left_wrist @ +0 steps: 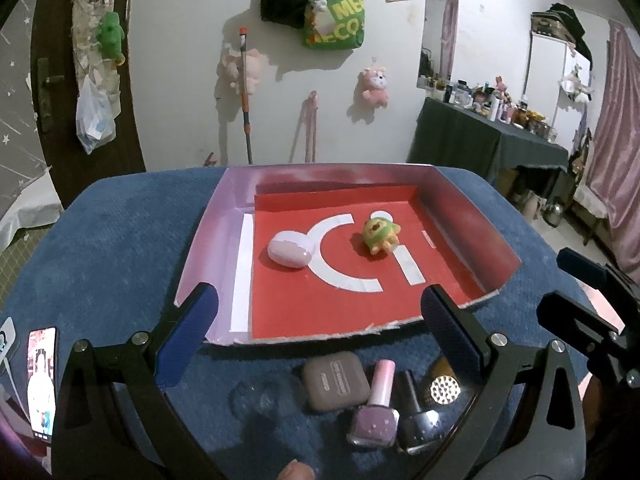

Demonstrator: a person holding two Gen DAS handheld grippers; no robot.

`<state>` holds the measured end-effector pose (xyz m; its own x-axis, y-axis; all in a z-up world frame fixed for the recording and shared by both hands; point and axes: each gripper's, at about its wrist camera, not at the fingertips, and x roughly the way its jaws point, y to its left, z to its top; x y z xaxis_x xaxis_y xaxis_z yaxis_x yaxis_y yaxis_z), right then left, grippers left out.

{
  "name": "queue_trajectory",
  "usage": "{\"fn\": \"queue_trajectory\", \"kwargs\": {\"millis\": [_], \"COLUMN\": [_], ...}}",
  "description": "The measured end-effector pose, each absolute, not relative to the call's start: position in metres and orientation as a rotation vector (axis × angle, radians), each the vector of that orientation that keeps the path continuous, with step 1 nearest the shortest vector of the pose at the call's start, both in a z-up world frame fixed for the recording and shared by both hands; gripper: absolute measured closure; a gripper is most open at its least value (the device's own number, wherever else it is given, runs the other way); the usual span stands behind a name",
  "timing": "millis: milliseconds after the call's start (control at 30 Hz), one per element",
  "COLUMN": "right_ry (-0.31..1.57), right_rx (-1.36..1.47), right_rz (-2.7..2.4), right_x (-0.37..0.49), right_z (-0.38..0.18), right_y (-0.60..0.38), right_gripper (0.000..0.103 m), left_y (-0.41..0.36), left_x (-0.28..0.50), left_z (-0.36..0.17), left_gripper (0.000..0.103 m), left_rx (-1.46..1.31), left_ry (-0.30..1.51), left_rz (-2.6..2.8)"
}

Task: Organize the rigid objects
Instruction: 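Withdraw both grippers from the box back toward the remaining items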

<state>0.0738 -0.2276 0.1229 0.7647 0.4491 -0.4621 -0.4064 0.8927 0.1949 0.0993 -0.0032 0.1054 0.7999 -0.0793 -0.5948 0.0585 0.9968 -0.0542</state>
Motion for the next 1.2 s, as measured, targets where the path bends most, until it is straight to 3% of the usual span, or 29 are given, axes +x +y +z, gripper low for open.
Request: {"fn": "queue_trajectory", "kwargs": {"millis": [1200], "right_ry": [0.652], "right_rx": [0.088], "right_rz": [0.471], "right_x": [0.048], "right_z": [0.067], "right_y": [-0.226], "right_gripper": [0.0], "left_y": [-0.01], "left_x": [0.064], "left_z": [0.059], "left_gripper": [0.0], "left_rx": [-0.049], "left_ry": [0.732], "left_rz": [-0.093]}}
